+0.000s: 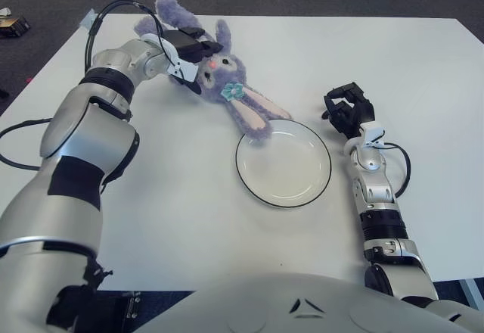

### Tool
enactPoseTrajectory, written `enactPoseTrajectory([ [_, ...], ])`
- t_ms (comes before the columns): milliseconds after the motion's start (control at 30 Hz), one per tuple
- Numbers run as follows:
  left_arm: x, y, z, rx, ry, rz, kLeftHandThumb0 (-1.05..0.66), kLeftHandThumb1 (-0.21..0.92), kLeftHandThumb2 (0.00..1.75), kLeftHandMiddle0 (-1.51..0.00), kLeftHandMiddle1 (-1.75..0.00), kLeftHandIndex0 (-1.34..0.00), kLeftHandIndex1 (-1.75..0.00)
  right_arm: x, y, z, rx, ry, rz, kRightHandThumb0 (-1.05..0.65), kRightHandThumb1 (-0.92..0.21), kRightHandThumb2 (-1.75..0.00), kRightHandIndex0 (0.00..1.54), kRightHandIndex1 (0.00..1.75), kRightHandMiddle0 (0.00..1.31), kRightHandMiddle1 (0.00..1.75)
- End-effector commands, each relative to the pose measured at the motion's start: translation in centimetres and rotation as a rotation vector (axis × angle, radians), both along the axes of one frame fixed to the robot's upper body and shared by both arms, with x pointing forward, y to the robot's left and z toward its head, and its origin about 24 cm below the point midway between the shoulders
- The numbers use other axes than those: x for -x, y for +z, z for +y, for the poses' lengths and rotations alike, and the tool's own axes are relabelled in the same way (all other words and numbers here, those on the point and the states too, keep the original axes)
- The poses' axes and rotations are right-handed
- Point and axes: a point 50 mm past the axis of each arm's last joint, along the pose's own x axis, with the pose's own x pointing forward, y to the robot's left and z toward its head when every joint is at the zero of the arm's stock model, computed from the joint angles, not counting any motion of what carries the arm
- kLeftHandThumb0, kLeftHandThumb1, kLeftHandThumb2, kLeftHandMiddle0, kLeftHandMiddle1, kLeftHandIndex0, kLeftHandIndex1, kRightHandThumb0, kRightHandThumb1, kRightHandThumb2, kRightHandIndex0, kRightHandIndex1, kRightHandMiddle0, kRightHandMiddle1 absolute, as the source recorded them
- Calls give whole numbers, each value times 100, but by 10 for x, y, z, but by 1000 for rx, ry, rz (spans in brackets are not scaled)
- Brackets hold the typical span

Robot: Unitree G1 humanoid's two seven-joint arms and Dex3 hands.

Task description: Put the doll into the plate.

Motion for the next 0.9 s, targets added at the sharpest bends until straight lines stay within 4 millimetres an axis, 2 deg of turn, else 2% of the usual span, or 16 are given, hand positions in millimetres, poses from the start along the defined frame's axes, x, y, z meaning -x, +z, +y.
enactPoseTrajectory([
  [0, 2, -11, 0, -23, -11, -23, -95, 88, 0, 0, 0, -10, 0, 13, -25, -1, -16, -9, 95, -36, -92, -27, 70, 151, 46, 148],
  [333, 4, -22, 0, -55, -44, -74, -92, 87, 0, -2, -1, -12, -1, 14, -25, -1, -19, -9, 96, -36, -92, -27, 71, 150, 47, 147],
  [467, 7, -33, 0, -84, -69, -101, -91, 86, 0, -2, 0, -14, -2, 14, -25, -1, -22, -8, 97, -36, -92, -27, 71, 150, 47, 147],
  [800, 8, -35, -1, -89, -77, -113, -89, 86, 0, -2, 0, -16, -2, 15, -24, -1, -25, -7, 97, -36, -92, -27, 72, 149, 47, 147],
  [867, 9, -41, -4, -85, -81, -130, -87, 85, 0, -2, 0, -17, -2, 16, -24, -1, -23, -5, 95, -36, -92, -27, 72, 150, 47, 147],
])
